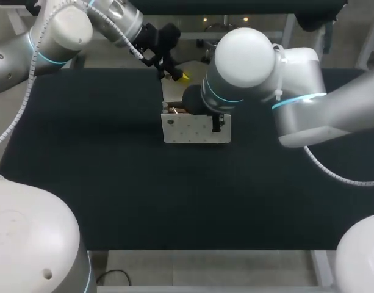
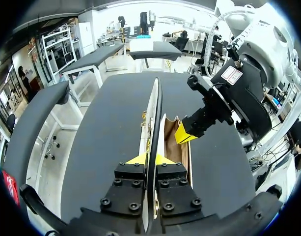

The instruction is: Pick up the bag, open it, inspect its contents, close it, and place it on the opposite side

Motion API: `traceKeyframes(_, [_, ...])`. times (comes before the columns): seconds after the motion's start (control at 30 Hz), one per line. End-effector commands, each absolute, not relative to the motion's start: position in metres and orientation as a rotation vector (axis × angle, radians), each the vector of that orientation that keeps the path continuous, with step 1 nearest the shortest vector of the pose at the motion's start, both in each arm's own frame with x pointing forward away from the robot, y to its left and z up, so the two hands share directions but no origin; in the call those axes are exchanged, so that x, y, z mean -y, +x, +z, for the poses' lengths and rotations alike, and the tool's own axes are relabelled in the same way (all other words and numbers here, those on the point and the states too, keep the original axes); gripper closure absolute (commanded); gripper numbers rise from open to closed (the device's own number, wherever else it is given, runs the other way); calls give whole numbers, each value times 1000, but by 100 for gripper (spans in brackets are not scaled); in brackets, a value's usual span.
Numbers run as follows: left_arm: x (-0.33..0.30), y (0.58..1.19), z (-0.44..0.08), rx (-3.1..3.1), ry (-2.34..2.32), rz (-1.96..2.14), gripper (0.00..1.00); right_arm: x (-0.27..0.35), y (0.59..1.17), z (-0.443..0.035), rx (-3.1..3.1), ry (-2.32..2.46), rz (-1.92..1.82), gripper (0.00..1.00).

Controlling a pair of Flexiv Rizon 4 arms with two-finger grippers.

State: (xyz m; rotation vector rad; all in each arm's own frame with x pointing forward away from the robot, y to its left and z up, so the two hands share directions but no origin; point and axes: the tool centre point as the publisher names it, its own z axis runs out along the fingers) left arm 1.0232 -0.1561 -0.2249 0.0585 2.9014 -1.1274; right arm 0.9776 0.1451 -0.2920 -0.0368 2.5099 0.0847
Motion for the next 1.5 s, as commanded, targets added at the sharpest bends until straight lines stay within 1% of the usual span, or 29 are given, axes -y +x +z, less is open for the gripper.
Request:
traceKeyframes(0.03, [156, 1015, -221, -2888, 66, -1120, 100, -146, 982, -292, -2497, -34, 87, 100])
traceKeyframes(0.23, [156, 1011, -220, -2876, 72, -1120, 100, -148, 990, -292, -2491, -29, 70, 100])
traceKeyframes(0.37, [154, 1011, -219, -2855, 65, -1148, 100, -149, 994, -303, -2532, -36, 44, 100])
traceKeyframes(0.57, [153, 1012, -220, -2854, 52, -1193, 100, -148, 994, -318, -2568, -27, 41, 100])
traceKeyframes(1.0, [148, 1013, -217, -2836, 75, -1243, 100, -143, 989, -330, -2619, -16, 37, 100])
traceKeyframes(1.03, [148, 1013, -217, -2834, 77, -1244, 100, -143, 989, -331, -2631, -22, 38, 96])
traceKeyframes(1.1, [148, 1013, -217, -2828, 90, -1246, 100, -144, 989, -333, -2644, -31, 34, 60])
traceKeyframes(1.13, [148, 1012, -216, -2826, 99, -1252, 100, -144, 989, -335, -2652, -38, 33, 47])
traceKeyframes(1.17, [147, 1012, -216, -2824, 104, -1254, 100, -145, 989, -336, -2651, -39, 30, 8])
traceKeyframes(1.2, [147, 1012, -216, -2824, 116, -1259, 100, -145, 988, -336, -2652, -40, 30, 0])
traceKeyframes(1.5, [150, 1010, -216, -2820, 173, -1281, 100, -147, 989, -339, -2660, -43, 32, 0])
